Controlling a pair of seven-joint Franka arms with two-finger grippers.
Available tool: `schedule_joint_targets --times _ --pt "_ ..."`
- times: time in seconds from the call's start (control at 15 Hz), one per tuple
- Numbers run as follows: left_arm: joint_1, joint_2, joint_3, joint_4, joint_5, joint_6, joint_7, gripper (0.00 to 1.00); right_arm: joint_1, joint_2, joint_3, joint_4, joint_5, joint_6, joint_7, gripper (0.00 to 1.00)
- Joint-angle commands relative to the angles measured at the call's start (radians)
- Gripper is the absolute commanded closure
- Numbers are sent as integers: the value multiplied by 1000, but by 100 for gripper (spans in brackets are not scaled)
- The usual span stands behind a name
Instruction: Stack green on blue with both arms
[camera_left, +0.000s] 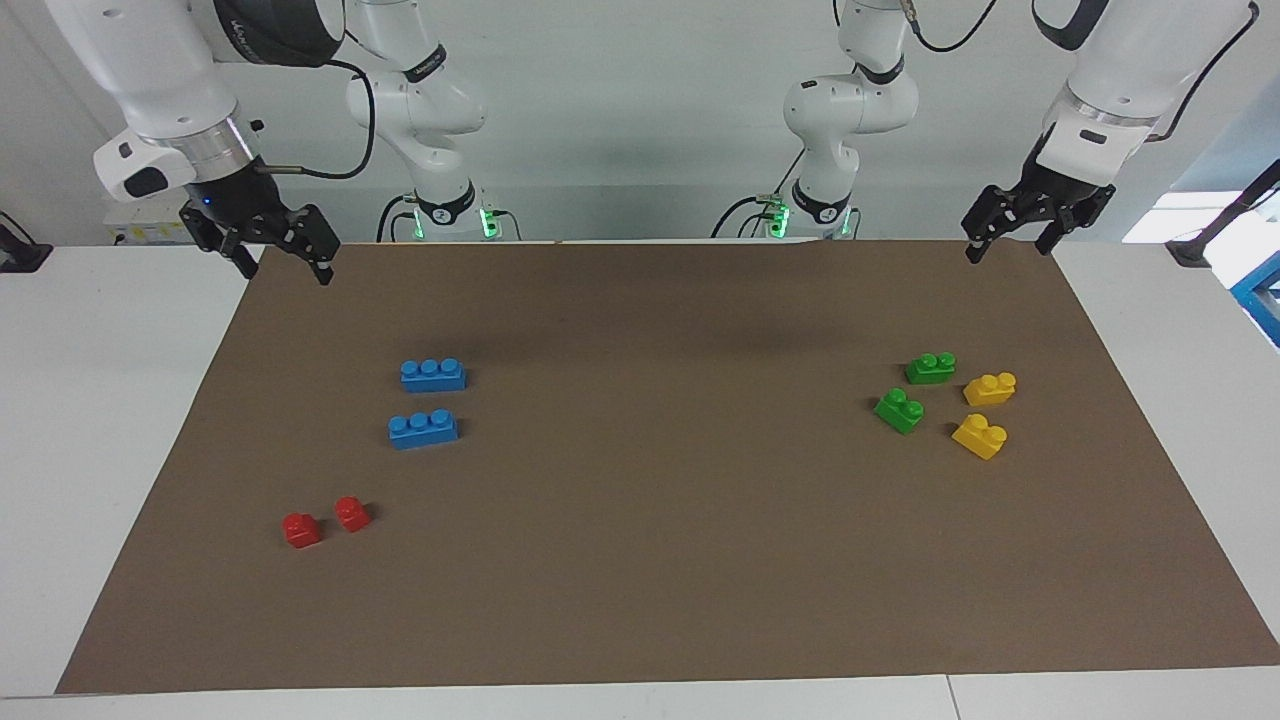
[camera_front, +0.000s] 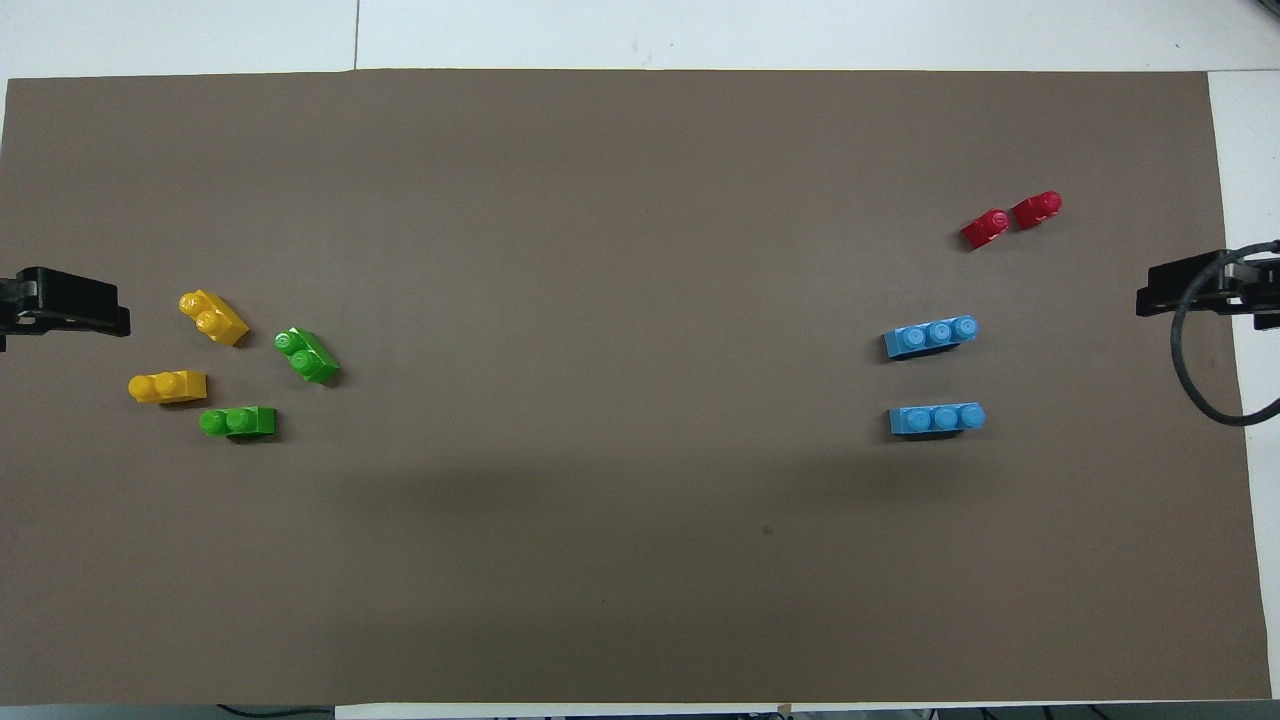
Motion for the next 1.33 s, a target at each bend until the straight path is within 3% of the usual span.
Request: schedule_joint_targets --times 0.0,0.6,0.87,1.07,1.27 --pt "6 -20 -2 -26 -16 22 15 0 -12 -26 8 -32 -5 24 16 0" --pt "0 -20 -2 -26 -16 18 15 0 -6 -29 8 -36 -5 12 13 0" --pt "-4 -20 -2 -26 -16 16 7 0 -21 -26 8 -53 -3 90 31 0" --pt "-4 -20 -4 -26 -16 16 12 0 -44 -3 8 -72 0 129 153 0" --pt "-3 -20 -2 -26 -16 19 18 0 -81 14 8 -113 141 127 440 0"
